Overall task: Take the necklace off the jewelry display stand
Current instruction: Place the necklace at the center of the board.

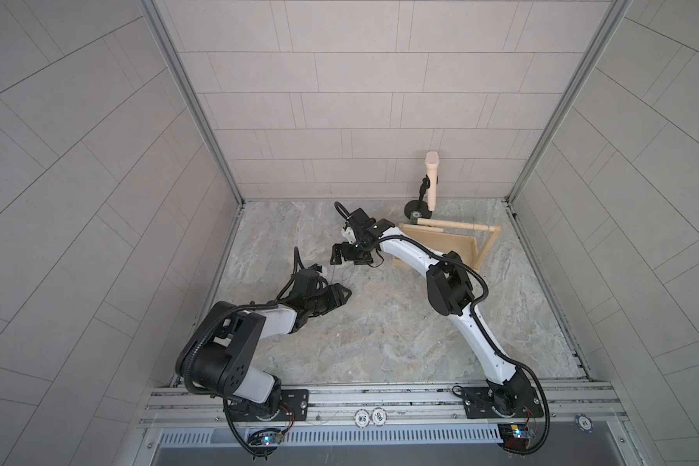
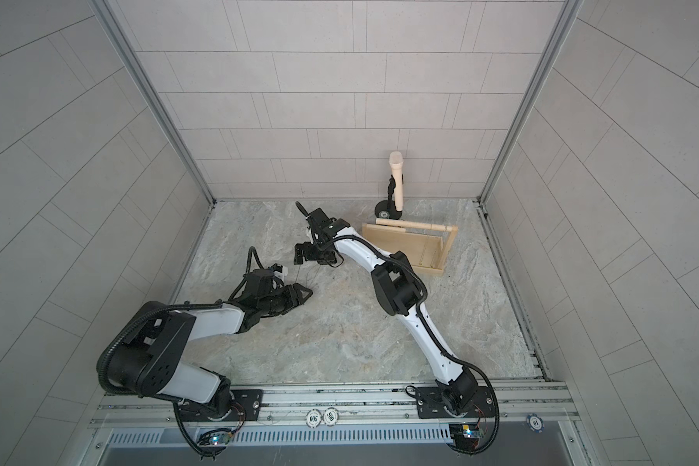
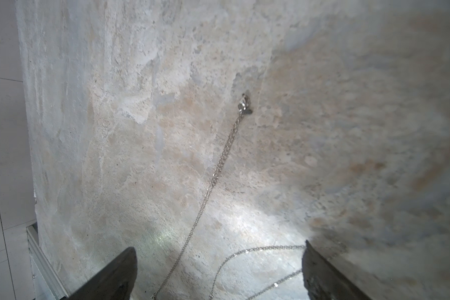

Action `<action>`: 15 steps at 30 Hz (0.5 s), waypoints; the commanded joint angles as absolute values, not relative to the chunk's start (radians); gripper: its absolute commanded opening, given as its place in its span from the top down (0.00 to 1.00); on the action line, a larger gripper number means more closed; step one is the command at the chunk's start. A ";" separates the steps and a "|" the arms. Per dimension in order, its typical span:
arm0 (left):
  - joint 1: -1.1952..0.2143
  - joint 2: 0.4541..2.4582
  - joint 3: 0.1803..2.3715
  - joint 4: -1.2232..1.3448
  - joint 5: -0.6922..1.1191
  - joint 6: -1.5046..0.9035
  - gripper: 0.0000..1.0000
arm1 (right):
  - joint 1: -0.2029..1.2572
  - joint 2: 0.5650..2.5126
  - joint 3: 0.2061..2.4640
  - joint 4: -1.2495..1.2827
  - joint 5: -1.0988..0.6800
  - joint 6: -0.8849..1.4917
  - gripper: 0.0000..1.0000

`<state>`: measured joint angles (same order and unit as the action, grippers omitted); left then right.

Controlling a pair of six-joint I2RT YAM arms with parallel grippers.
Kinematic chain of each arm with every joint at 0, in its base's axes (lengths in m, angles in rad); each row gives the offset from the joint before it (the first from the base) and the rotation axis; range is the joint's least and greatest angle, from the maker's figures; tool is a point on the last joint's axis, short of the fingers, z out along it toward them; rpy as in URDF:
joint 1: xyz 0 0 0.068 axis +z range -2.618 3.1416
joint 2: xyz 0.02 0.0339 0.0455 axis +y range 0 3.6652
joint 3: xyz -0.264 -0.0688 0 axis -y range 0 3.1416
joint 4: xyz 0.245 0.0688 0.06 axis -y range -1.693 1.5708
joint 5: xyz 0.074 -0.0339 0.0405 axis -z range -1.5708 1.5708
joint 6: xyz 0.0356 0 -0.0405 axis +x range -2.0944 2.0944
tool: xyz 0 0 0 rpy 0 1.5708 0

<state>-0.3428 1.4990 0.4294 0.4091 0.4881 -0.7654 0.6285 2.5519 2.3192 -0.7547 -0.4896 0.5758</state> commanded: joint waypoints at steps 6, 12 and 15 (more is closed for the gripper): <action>-0.336 1.515 0.382 0.244 0.442 -0.762 0.35 | 0.616 2.650 2.414 -0.761 -0.483 0.600 0.00; -0.330 1.509 0.378 0.238 0.441 -0.759 0.35 | 0.614 2.678 2.431 -0.722 -0.486 0.629 0.00; -0.324 1.506 0.380 0.234 0.444 -0.756 0.35 | 0.614 2.690 2.442 -0.703 -0.491 0.635 0.00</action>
<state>-0.3378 1.4883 0.4236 0.4023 0.4870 -0.7654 0.6144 2.6305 2.4336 -0.7097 -0.5022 0.6136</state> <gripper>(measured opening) 0.652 0.995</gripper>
